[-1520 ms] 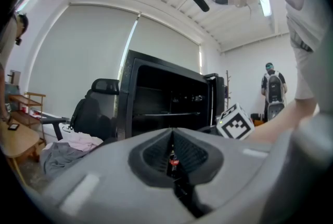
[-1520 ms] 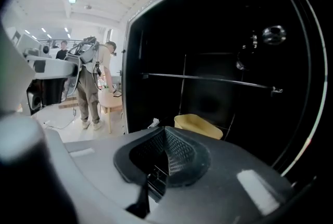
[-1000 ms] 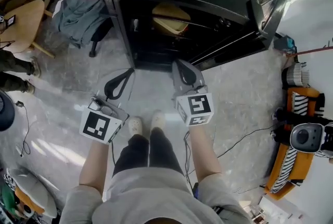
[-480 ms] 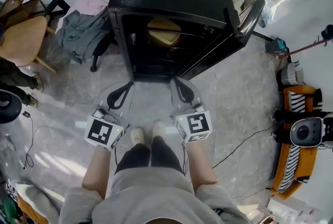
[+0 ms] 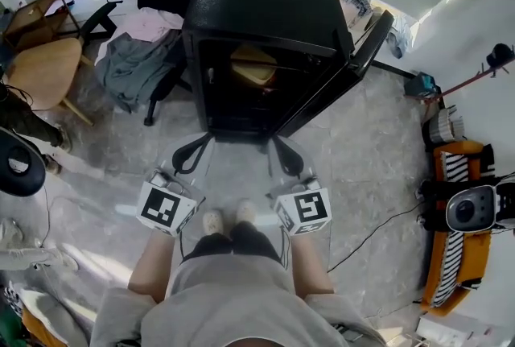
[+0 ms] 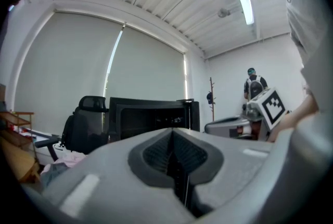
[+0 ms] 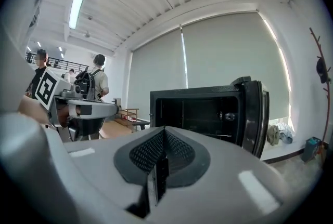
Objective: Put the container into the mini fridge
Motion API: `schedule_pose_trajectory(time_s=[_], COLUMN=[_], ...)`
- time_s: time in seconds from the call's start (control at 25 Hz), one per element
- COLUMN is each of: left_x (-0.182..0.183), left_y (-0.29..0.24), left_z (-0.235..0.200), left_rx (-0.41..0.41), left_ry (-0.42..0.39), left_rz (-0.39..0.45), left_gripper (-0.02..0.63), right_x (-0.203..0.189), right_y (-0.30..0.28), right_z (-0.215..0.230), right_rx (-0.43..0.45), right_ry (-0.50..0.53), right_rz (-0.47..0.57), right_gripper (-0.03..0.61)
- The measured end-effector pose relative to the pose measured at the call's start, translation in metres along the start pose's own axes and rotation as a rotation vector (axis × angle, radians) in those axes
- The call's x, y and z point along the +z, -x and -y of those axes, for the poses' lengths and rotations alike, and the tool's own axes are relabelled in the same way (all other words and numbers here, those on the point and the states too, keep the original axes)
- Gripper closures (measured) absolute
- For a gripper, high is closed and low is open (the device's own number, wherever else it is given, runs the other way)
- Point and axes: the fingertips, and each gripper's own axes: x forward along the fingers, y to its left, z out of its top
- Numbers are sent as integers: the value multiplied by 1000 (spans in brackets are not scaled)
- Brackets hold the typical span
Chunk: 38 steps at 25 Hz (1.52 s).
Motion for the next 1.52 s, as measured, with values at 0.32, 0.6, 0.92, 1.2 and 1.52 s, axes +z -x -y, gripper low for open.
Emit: schedule_pose_trajectory(time_s=[0.32,0.6,0.92,1.2,1.52], left_x=[28,47,59,62,65], left_y=[12,20,23,27,29], left_z=[14,26,33,31,30], left_rx=[-6,-12,-25,-21,-25], left_ry=[-28,-48,-53,-53,-53], left_rz=[33,66,88,99,109], left_gripper=[614,614,614,614,614], right_x=[30,48,64,73,79], right_y=[25,41,49,52,53], right_z=[-13,-20,-32,-37,-44], right_rx=[7,-3,6,-9,-6], right_ry=[11,14,21,11,21], right_rz=[53,96,138,160,172], right_gripper=[578,578,578,578,578])
